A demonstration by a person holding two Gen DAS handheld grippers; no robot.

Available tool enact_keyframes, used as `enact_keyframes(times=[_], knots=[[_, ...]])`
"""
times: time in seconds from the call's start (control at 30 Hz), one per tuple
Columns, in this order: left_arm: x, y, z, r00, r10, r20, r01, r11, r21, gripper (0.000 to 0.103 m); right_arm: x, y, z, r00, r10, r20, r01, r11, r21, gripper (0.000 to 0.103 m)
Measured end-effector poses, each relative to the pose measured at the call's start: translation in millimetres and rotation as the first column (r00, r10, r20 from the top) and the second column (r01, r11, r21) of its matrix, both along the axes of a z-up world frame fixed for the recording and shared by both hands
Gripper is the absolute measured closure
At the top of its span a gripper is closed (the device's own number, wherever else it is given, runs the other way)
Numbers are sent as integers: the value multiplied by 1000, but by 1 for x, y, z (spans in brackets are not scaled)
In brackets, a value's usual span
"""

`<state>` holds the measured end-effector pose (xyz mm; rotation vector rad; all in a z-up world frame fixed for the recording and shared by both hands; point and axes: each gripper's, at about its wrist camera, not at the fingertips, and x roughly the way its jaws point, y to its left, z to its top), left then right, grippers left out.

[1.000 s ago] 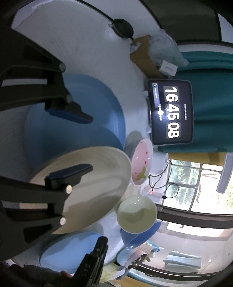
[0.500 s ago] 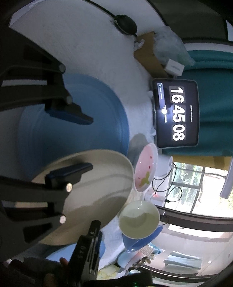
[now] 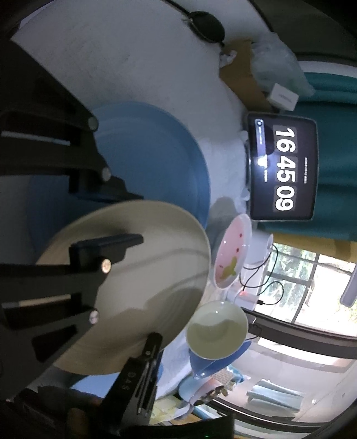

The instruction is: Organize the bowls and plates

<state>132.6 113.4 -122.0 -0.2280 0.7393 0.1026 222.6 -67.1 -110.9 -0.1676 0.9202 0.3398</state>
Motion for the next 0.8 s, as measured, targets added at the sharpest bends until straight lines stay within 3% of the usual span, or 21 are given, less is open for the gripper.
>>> enact_keyframes(times=[0.8], knots=[[-25, -25, 30, 998, -30, 58, 28, 999, 30, 83, -30, -28, 32, 997, -28, 67, 24, 998, 64, 86]])
